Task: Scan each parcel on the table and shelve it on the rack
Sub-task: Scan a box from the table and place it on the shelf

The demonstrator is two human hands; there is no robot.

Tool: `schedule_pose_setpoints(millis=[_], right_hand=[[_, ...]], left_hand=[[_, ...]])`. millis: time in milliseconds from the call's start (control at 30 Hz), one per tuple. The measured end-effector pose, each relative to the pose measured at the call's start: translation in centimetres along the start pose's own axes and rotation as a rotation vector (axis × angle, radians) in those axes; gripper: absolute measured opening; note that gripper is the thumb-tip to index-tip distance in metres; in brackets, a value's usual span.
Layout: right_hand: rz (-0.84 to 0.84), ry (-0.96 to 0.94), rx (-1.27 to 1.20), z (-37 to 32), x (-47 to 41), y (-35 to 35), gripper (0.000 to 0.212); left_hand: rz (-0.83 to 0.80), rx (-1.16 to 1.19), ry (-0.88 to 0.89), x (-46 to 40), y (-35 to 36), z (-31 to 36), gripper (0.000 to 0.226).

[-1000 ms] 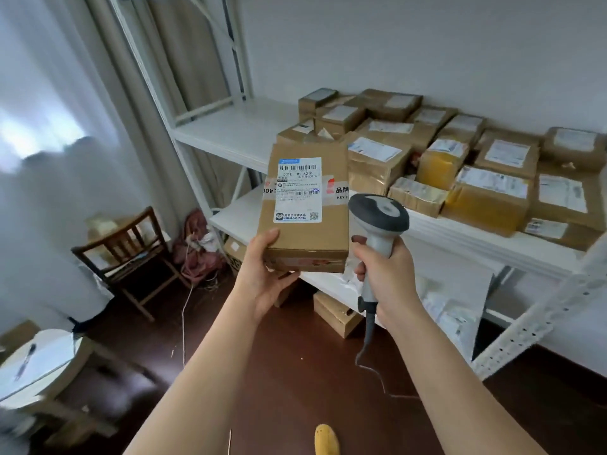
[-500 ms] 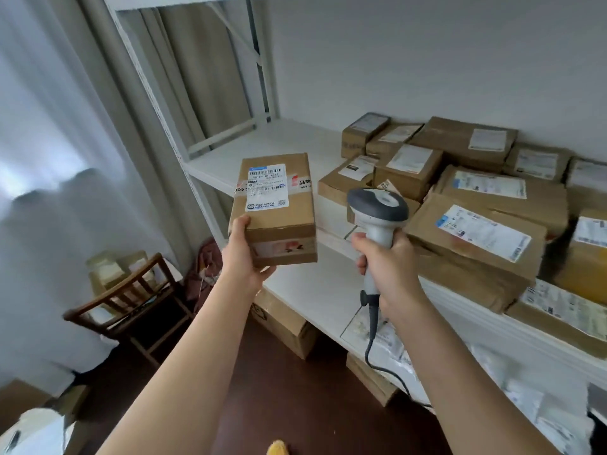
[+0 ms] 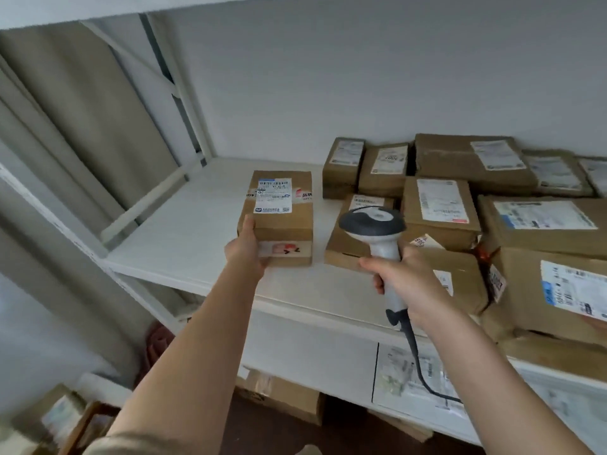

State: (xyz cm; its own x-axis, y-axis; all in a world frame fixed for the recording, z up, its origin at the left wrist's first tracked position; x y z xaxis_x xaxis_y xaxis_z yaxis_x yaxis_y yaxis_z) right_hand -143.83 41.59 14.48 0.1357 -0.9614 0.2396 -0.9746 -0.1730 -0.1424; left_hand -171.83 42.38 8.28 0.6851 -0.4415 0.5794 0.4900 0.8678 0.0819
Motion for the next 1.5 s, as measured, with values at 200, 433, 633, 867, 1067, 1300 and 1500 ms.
schedule_pose_setpoints(millis=[200,433,633,867,1067,1300,1500], right_hand=[[0.007,0.034,0.008,-0.7,-4.5,1.7,0.028],[0.0,0.031,0.002,-2.6,-7.5,1.2,0.022],[0.089,0.036,-0.053,-2.7,-8.5,-0.7,0.026],[0.176,-0.003,-0.081,-2.9,-5.6,-2.2,0.02],[0.363,-0.025,-0.086,-2.7,0.2,-3.7,0.017],[0.65,-0.007,-0.141,-0.2,9.1,-8.6,0.012],[0.925,0.027,-0.17,2.8,17.7,-15.4,0.018]], left_hand=[[0.089,-0.153,-0.007,-5.8,4.3,2.2,0.095],[0.119,-0.101,0.065,-9.1,9.7,4.5,0.103],[-0.143,-0.204,0.093,-7.9,14.1,4.3,0.033],[-0.407,-0.299,0.033,-5.2,16.6,3.5,0.046],[-0.271,-0.157,0.399,0.8,17.2,3.4,0.015],[-0.805,-0.167,0.588,15.3,21.5,-2.4,0.03],[-1.142,-0.282,0.587,27.7,23.0,-10.3,0.038]])
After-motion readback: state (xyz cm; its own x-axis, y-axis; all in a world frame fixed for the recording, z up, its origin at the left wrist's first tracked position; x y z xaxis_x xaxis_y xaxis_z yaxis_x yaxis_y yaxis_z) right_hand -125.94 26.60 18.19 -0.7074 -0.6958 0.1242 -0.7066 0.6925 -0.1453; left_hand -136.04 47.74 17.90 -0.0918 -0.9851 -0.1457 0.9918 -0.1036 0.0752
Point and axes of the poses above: each hand's wrist, its own x-axis away from the middle knuckle, its own y-axis out of the palm, z = x × y, the point moved 4 cm from there along -x, towards the middle knuckle, and after that the axes turned 4 degrees about z, right-handed, at the moved point
